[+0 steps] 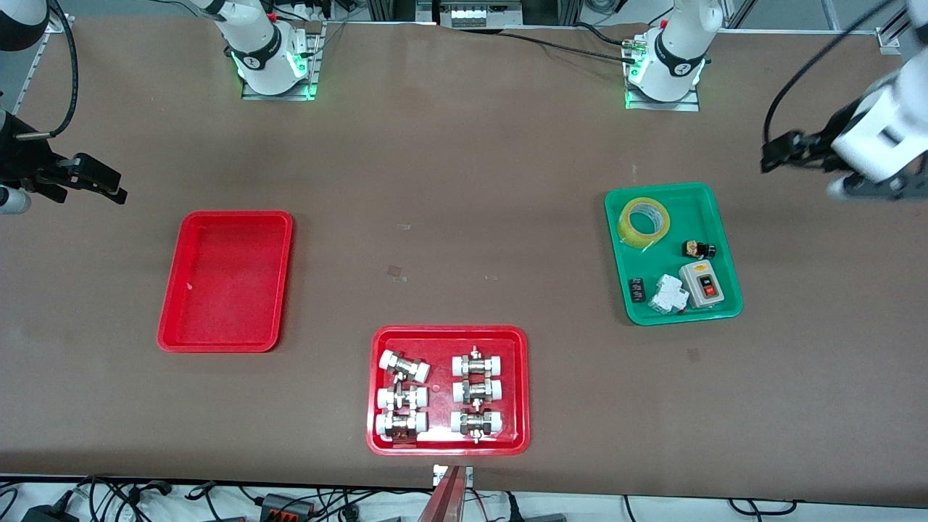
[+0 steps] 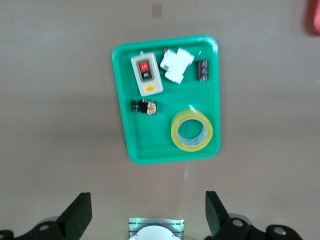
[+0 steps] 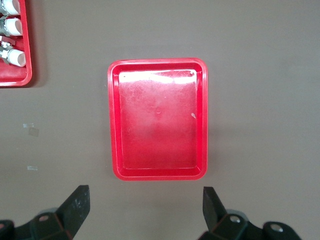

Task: Left arm passes tape to right arm into tray
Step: 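Reach the left gripper down to the yellow tape roll on the green tray, then close the left gripper on the rim of the yellow tape roll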

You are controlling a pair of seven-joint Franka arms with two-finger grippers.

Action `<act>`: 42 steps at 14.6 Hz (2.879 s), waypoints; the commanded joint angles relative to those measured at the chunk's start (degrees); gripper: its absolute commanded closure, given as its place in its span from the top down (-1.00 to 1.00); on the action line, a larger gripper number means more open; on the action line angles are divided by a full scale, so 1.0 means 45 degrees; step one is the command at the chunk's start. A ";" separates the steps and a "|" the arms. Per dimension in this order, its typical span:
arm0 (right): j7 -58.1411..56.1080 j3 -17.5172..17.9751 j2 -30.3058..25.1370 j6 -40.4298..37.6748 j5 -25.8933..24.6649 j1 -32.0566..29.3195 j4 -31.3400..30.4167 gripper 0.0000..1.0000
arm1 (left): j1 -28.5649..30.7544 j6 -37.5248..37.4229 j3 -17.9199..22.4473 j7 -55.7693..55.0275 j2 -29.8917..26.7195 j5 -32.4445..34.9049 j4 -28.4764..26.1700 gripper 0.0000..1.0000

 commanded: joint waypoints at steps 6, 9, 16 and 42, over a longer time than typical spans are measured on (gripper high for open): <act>-0.0196 0.0074 0.0098 -0.0160 0.0184 -0.0038 0.0091 1.00 | 0.0503 0.4814 -0.0155 0.0134 0.0787 0.0285 -0.5568 1.00; -0.0196 0.0074 0.0099 -0.0161 0.0184 -0.0038 0.0091 1.00 | 0.0232 0.5484 -0.0213 -0.0138 0.1414 0.0285 -0.5845 1.00; -0.0196 0.0054 0.0197 -0.0161 0.0184 -0.0097 0.0091 1.00 | -0.0454 0.9020 -0.0448 -0.1233 0.2371 0.0285 -0.7720 1.00; -0.0215 0.0093 0.0099 -0.0219 0.0184 -0.0019 0.0110 1.00 | 0.0601 0.6666 -0.0468 0.2042 0.0910 0.0129 -0.6477 -0.99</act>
